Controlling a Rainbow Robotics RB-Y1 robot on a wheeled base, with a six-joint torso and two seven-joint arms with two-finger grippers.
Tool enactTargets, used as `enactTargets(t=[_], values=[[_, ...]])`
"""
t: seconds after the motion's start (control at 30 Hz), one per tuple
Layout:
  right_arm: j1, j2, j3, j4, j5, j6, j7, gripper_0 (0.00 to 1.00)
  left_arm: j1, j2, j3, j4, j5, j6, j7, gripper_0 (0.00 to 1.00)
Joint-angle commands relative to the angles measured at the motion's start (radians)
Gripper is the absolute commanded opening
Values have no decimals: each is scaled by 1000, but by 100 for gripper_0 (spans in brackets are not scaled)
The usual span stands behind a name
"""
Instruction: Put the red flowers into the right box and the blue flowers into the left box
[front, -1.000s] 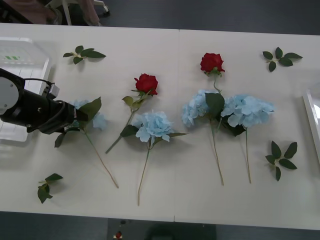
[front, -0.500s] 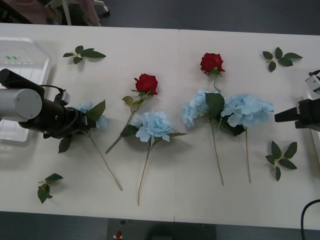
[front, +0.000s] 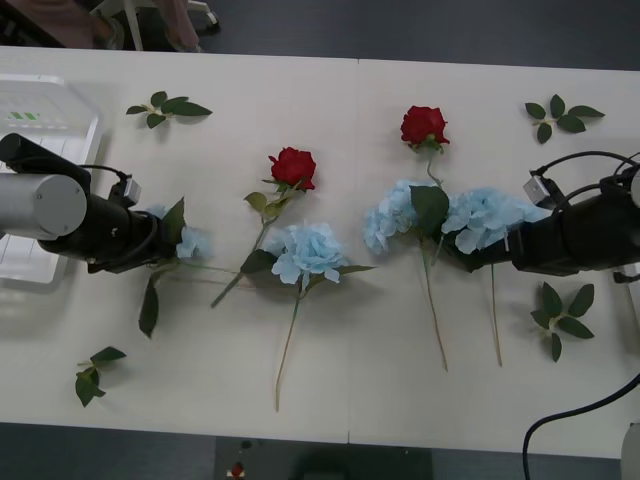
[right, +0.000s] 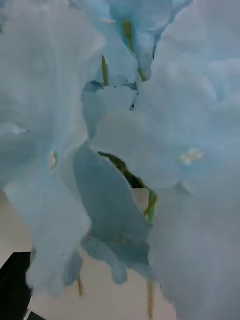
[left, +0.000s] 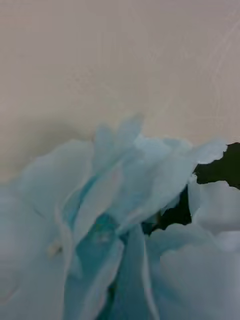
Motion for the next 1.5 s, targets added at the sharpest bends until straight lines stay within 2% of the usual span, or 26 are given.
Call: enactTargets(t=[0.03,0.3,0.63,0.8,1.0,1.13,1.27,1.3,1.4,1.43,1.5], values=[[5,16,0,-37,44,-18,-31,100,-45,15,6,-8,-12,1,32,0],[39,22,40,-37,75,-64,-27,100,-115,85,6,-14,66,28,22,0],[85,21,78,-35,90,-119,-25,100,-319,338,6,-69,186,227,-56,0],[97,21,99,-37,97,-153,-28,100,-359,418,8,-65,216,236,-154,0],[109,22,124,-35,103,-190,-31,100,-385,481,11,9,265,242,-260,0],[117,24,142,-34,117,-216,-33,100,-404,538,17,95,261,239,-441,0],[119,24,149,-34,124,-219,-28,99,-405,579,17,222,253,155,-645,0],[120,25,149,-34,126,-220,-28,94,-405,582,16,242,252,140,-677,0],[125,24,150,-34,133,-228,-21,57,-405,581,16,368,252,46,-863,1],[126,24,150,-34,135,-227,-21,50,-407,578,16,385,252,32,-889,0],[126,24,150,-34,138,-227,-16,4,-405,567,16,441,244,-23,-979,1]])
